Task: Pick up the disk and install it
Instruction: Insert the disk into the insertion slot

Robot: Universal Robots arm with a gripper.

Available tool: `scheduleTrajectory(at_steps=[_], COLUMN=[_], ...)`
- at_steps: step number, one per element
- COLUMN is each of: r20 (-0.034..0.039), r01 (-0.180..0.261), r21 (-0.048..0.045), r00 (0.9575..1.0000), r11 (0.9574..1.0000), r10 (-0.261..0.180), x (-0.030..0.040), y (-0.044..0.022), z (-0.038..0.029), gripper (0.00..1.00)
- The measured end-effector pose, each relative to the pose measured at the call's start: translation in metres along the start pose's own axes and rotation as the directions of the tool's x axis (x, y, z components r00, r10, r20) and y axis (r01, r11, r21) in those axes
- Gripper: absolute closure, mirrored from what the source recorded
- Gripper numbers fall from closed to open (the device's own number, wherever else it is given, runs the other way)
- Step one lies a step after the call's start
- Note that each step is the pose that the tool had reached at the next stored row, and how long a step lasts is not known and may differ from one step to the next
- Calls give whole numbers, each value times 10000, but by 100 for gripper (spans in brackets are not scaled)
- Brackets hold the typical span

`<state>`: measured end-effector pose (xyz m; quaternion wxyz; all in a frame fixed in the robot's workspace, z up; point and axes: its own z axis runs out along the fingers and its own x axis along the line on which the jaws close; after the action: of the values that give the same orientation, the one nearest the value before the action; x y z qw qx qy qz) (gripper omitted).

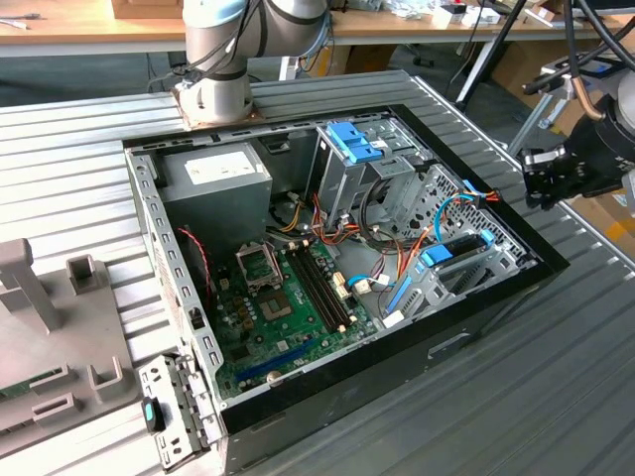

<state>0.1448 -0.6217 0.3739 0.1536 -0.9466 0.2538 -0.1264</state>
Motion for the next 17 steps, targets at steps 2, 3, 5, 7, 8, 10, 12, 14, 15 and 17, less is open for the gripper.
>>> scheduleTrajectory(at_steps=[2,3,5,7,8,10,12,14,15,17], r20=[-8,-8,-9,-10,-10,-11,-12,-12,-12,-12], r01=[3,3,3,2,3,5,5,3,4,4], r21=[6,6,7,10,9,6,4,7,5,5], r00=[10000,10000,10000,10000,10000,10000,10000,10000,10000,10000], r11=[10000,10000,10000,10000,10000,10000,10000,10000,10000,10000], r10=[-3,-3,-3,-2,-3,-5,-5,-3,-4,-4], x=[-54,-88,-127,-192,-223,-241,-241,-245,-272,-302], y=[29,47,68,105,123,135,135,135,130,105], z=[-18,-30,-44,-61,-66,-61,-61,-60,-63,-52], gripper=[75,75,75,75,75,75,75,75,75,75])
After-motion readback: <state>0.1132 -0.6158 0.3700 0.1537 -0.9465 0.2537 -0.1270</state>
